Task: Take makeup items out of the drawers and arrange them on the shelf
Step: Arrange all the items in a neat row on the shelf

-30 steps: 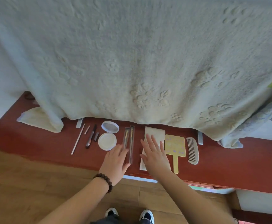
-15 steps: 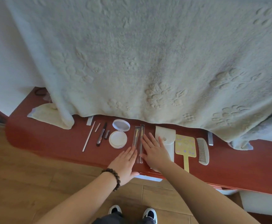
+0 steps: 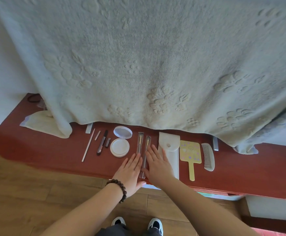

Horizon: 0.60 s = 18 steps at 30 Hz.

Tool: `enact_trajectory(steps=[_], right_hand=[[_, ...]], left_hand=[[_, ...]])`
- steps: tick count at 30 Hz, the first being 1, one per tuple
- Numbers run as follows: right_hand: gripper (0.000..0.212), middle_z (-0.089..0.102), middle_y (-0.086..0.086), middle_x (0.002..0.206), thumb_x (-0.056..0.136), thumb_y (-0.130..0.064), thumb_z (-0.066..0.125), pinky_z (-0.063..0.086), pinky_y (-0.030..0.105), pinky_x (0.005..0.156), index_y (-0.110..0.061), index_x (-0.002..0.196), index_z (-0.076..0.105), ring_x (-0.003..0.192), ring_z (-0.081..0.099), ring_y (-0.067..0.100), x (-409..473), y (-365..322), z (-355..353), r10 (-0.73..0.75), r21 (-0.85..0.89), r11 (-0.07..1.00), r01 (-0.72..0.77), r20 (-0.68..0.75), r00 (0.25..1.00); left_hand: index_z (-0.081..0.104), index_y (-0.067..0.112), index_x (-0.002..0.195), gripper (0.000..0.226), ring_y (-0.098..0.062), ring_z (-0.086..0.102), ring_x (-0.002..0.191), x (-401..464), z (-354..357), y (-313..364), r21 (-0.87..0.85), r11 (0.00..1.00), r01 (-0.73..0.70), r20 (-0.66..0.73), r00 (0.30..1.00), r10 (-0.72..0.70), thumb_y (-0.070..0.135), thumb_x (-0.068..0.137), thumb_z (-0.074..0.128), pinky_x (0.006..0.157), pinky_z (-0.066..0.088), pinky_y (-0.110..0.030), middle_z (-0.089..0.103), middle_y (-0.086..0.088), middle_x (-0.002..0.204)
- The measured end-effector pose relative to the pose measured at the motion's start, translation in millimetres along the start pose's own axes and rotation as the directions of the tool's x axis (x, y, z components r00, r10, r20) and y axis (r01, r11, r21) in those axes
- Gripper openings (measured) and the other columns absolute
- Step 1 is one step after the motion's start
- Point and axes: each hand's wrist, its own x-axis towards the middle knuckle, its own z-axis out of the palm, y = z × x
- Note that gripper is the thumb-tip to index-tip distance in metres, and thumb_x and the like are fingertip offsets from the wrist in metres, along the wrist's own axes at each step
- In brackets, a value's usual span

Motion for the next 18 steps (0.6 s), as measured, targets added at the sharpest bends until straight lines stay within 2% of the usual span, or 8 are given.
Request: enact_trajectory(steps=[2, 3, 4, 6, 8, 18], right_hand=[[0.086, -0.006, -0.002, 0.161, 0.078, -0.059, -0.007, -0.015, 0.043, 0.115, -0.017, 0.152, 0.001, 0.146, -0.014, 0.016, 1.5, -1.7, -0.4, -0.026, -0.003, 1.0, 0.026, -0.001, 1.0], [0.088, -0.007, -0.002, 0.161, 0.075, -0.06, -0.01, -0.015, 0.043, 0.116, -0.017, 0.152, 0.0, 0.146, -0.014, 0.015, 2.6, -1.7, -0.6, -0.037, -0.01, 0.999, 0.038, 0.008, 0.999], [0.086, -0.008, -0.002, 0.161, 0.078, -0.06, -0.009, -0.014, 0.044, 0.116, -0.017, 0.152, 0.0, 0.146, -0.014, 0.015, 3.9, -1.0, -0.4, -0.042, -0.022, 0.999, 0.042, 0.016, 0.999], [0.072, -0.008, -0.001, 0.161, 0.093, -0.057, 0.006, -0.014, 0.044, 0.117, -0.016, 0.152, 0.001, 0.147, -0.014, 0.015, 6.9, 2.5, -1.0, -0.026, -0.035, 0.999, 0.027, 0.033, 0.999], [0.067, -0.009, 0.0, 0.16, 0.098, -0.053, 0.018, -0.015, 0.043, 0.116, -0.016, 0.152, 0.001, 0.147, -0.014, 0.016, 9.3, 7.4, -3.3, -0.009, -0.035, 0.999, 0.01, 0.046, 0.999], [0.069, -0.009, -0.001, 0.16, 0.098, -0.054, 0.021, -0.014, 0.043, 0.116, -0.018, 0.152, 0.0, 0.147, -0.014, 0.016, 8.3, 19.2, -7.5, -0.029, -0.068, 0.997, 0.034, 0.069, 0.997]], left_hand=[[-0.005, 0.01, 0.151, 0.083, -0.018, -0.014, 0.146, -2.5, 0.1, -0.9, -0.01, 1.0, 0.002, -0.024, 1.0, -0.002, 0.058, 0.095, 0.033, 0.119, -0.005, -0.036, -0.016, -0.004, 0.159], [-0.004, 0.01, 0.151, 0.083, -0.018, -0.014, 0.146, -4.0, 0.5, -2.0, -0.009, 1.0, -0.002, -0.025, 1.0, 0.002, 0.058, 0.095, 0.033, 0.119, -0.005, -0.036, -0.016, -0.004, 0.159], [-0.004, 0.011, 0.151, 0.082, -0.018, -0.014, 0.147, -5.4, 0.8, -3.3, -0.001, 1.0, -0.008, -0.02, 1.0, 0.008, 0.058, 0.095, 0.033, 0.119, -0.005, -0.036, -0.015, -0.004, 0.159], [-0.004, 0.011, 0.151, 0.081, -0.018, -0.013, 0.147, -8.2, 1.6, -6.0, 0.017, 1.0, -0.018, -0.002, 1.0, 0.018, 0.058, 0.095, 0.031, 0.118, -0.005, -0.036, -0.014, -0.004, 0.16], [-0.004, 0.011, 0.151, 0.081, -0.018, -0.013, 0.147, -10.0, 0.9, -7.2, 0.026, 0.999, -0.027, 0.014, 1.0, 0.027, 0.058, 0.095, 0.03, 0.118, -0.004, -0.037, -0.014, -0.004, 0.16], [-0.003, 0.011, 0.151, 0.08, -0.019, -0.012, 0.147, -6.8, -0.1, -0.8, 0.01, 0.999, -0.052, -0.01, 0.999, 0.052, 0.056, 0.096, 0.033, 0.12, -0.003, -0.037, -0.012, -0.006, 0.16]])
